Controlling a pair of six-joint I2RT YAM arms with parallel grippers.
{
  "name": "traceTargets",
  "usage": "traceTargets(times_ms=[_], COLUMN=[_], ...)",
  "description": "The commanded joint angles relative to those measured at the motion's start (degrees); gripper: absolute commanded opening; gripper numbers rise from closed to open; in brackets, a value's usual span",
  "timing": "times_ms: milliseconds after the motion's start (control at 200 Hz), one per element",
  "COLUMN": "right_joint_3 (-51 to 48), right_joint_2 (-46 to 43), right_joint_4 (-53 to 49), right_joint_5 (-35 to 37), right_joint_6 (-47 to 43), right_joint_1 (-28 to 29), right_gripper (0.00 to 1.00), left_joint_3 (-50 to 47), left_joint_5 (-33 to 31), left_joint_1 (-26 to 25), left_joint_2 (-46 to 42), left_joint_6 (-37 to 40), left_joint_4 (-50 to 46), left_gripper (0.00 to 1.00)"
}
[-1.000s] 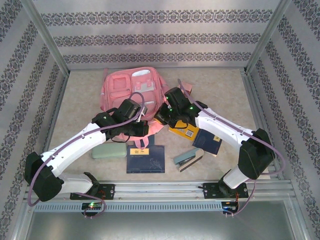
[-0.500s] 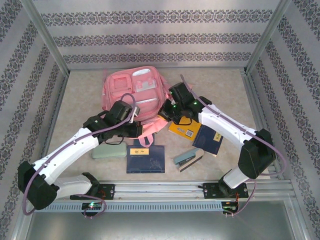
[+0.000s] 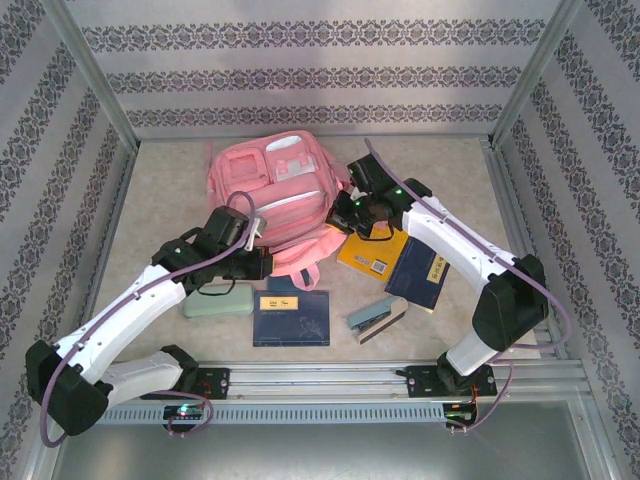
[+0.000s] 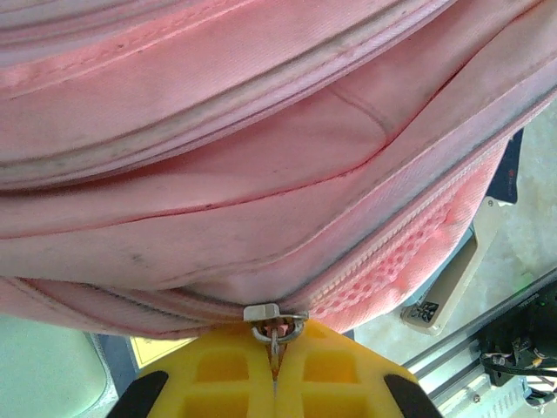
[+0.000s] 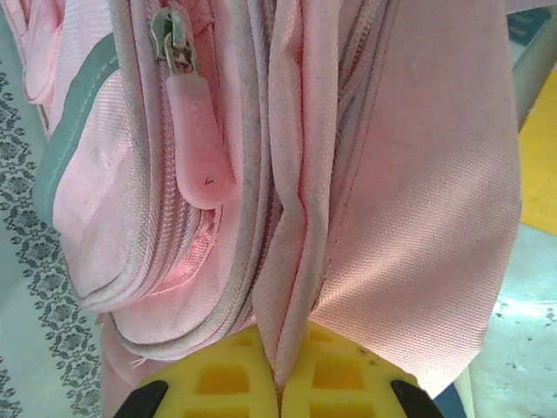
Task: Pack the student bag
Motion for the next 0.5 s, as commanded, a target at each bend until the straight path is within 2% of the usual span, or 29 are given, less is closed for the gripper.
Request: traceTargets(times_ms=[0,170,330,495], right_joint_3=[2.5,4.9,8.1,9.0], right_joint_2=[0.8,3.1,2.9,0.1], right_joint_4=[-1.6,-2.1,-3.8,-6.5], right_joint_5=[8.1,7.4,9.1,9.1], right_joint_6=[-4.0,-6.2,-8.1,-3.6], right_joint_1=[-3.9,-4.4,-3.6,-2.5], right_gripper=[0.02,0.13,0.44,0.49], left_joint_3=[-0.1,1.5,5.2,9.7], left_joint_5=[-0.9,-1.0,0.8,2.9], left_joint_1=[1.6,1.6,1.6,1.3], left_joint_2=[-1.9,-0.8,1.3,4.6], left_joint_6=[1.9,2.8,2.9,2.0], left_joint_4=[-7.2,-7.7,-7.2,-5.6], left_gripper=[0.00,0.00,0.00,0.00])
